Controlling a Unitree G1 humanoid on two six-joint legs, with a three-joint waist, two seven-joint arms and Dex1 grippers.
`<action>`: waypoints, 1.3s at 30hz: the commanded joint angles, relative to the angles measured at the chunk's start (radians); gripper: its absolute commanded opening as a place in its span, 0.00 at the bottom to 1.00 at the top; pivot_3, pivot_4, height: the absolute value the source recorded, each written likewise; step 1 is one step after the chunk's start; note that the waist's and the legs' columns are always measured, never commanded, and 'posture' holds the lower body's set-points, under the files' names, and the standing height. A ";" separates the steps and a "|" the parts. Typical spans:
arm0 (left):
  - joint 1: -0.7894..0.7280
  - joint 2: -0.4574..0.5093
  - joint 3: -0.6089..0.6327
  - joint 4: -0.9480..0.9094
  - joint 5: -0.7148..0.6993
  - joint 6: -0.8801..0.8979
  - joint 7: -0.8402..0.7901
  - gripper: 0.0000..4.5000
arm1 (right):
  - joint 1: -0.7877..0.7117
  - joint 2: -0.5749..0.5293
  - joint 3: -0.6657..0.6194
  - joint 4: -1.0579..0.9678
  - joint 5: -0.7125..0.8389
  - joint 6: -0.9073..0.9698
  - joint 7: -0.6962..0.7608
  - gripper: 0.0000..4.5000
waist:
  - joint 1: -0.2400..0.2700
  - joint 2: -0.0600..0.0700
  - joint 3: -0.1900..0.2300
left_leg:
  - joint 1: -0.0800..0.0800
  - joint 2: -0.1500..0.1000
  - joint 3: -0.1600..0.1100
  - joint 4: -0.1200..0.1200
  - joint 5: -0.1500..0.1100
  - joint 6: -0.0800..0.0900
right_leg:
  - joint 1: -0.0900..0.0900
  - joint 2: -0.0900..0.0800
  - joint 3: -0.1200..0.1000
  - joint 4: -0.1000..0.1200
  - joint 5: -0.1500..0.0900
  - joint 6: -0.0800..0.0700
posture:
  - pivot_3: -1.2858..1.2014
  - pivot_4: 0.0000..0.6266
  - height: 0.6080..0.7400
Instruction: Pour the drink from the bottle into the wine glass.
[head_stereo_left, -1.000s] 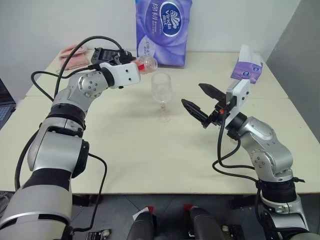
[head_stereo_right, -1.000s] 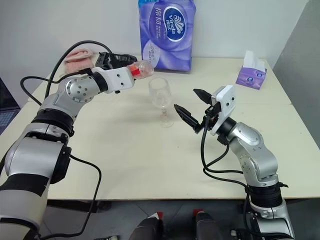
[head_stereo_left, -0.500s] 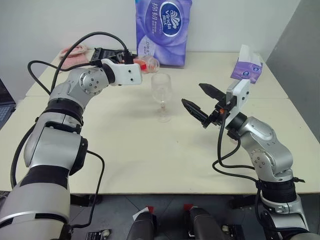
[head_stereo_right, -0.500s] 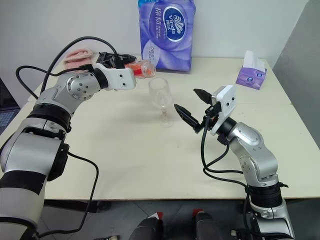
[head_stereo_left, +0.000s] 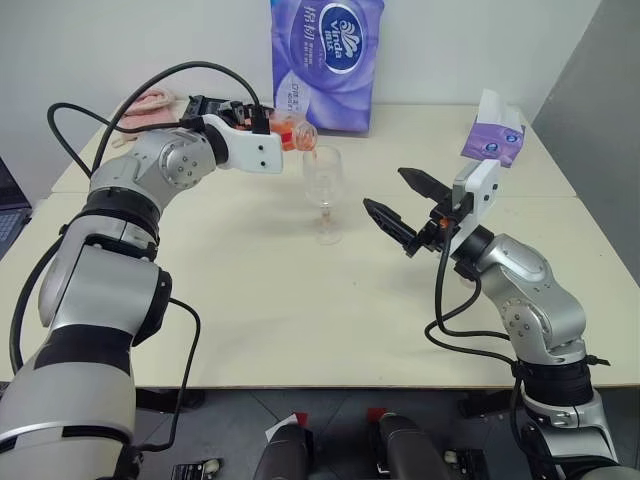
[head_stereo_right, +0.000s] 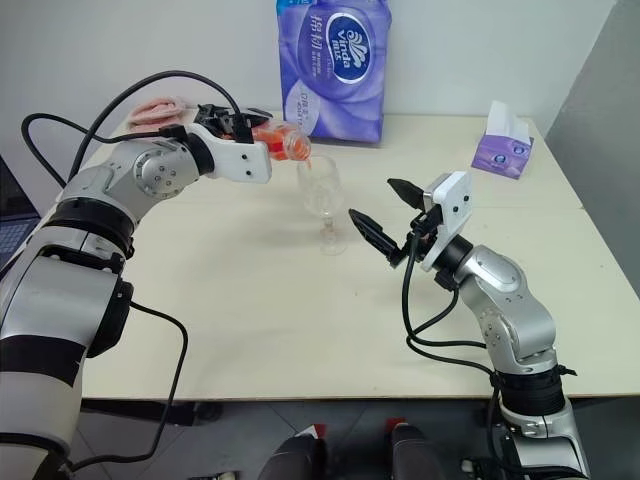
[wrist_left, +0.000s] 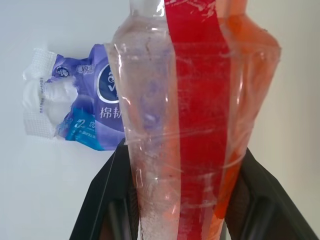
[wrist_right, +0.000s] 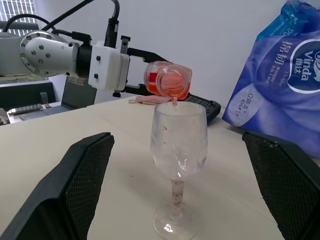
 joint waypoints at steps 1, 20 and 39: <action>-0.062 0.021 -0.001 -0.015 0.004 -0.011 0.036 0.38 | -0.002 -0.003 -0.019 -0.037 0.004 -0.010 -0.003 1.00 | 0.000 0.000 0.000 | 0.000 0.000 0.000 0.000 0.000 0.000 | 0.000 0.000 0.000 0.000 0.000 0.000 | 0.52 0.24 1.00; -0.090 0.026 -0.043 0.001 0.053 -0.013 0.090 0.38 | -0.010 0.002 -0.015 -0.027 0.002 -0.012 -0.003 1.00 | 0.000 0.000 0.000 | 0.000 0.000 0.000 0.000 0.000 0.000 | 0.000 0.000 0.000 0.000 0.000 0.000 | 0.52 0.24 1.00; -0.107 0.021 -0.071 0.015 0.074 -0.010 0.116 0.38 | -0.001 0.000 -0.016 -0.032 0.002 -0.014 -0.010 1.00 | 0.000 0.000 0.000 | 0.000 0.000 0.000 0.000 0.000 0.000 | 0.000 0.000 0.000 0.000 0.000 0.000 | 0.52 0.24 1.00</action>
